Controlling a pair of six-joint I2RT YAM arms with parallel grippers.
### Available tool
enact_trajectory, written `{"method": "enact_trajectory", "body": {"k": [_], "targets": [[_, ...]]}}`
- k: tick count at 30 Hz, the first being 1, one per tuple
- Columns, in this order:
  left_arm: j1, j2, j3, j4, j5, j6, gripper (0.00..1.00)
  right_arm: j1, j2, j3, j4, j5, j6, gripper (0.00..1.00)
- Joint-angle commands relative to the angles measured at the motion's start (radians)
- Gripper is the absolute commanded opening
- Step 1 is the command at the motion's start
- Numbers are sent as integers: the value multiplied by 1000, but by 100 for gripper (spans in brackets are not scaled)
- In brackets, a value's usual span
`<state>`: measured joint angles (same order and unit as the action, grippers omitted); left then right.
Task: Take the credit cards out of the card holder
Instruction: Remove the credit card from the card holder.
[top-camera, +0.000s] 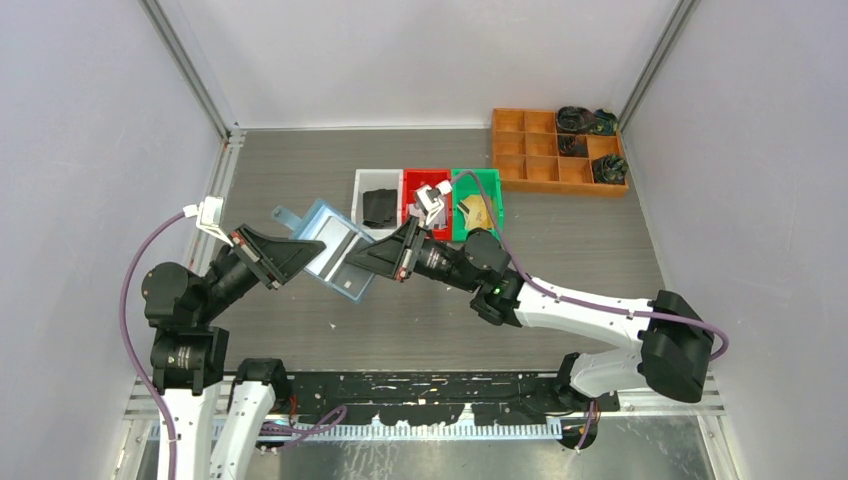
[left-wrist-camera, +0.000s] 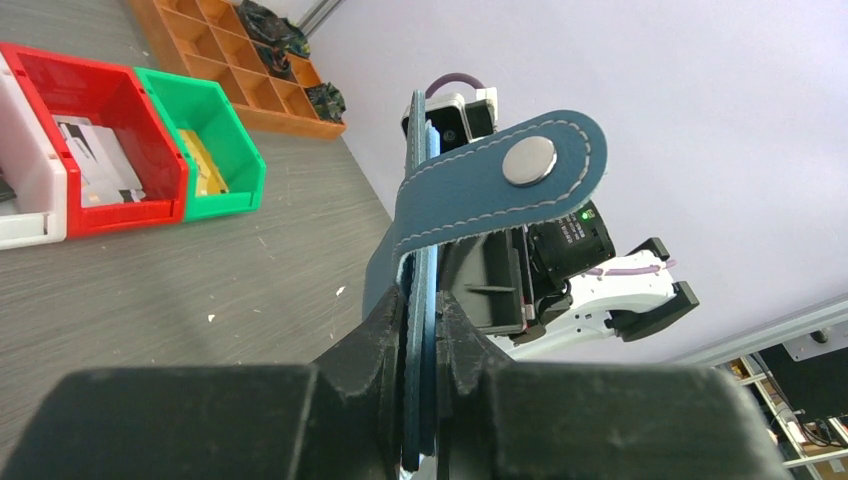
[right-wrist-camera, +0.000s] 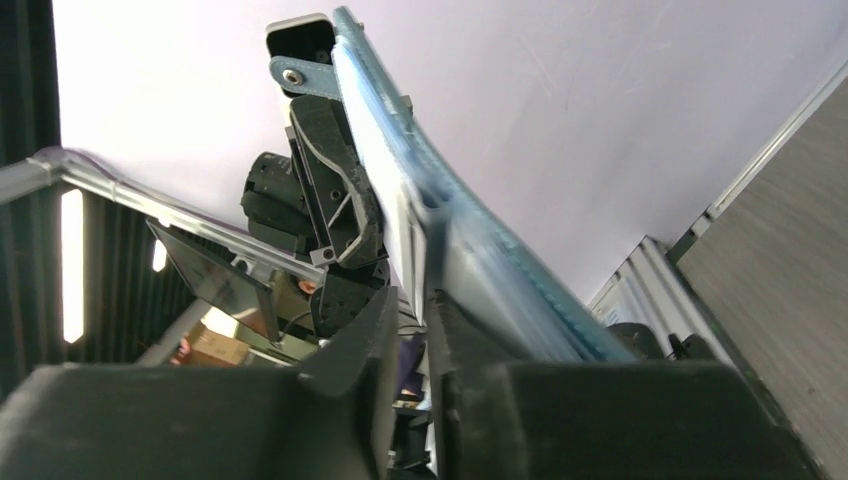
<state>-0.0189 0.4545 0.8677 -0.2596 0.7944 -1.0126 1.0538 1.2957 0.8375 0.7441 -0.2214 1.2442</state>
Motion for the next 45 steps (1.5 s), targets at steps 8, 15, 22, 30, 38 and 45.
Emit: {"method": "enact_trajectory", "body": {"k": [8,15,22,30,38,45], "targets": [[-4,-13,57,37,-12,9,0,3,46,60,109,20,34,43],[-4,-19,39,36,-13,17,0,3,72,77,170,39,55,16],[-4,-16,49,9,-49,27,0,3,73,14,293,50,85,1],[-4,-22,80,-54,-168,72,0,3,33,-90,335,69,84,1],[-4,-28,90,-72,-228,92,0,0,6,-117,329,51,83,1],[-4,-27,121,-104,-269,199,0,-133,-139,-175,155,-28,104,1]]}}
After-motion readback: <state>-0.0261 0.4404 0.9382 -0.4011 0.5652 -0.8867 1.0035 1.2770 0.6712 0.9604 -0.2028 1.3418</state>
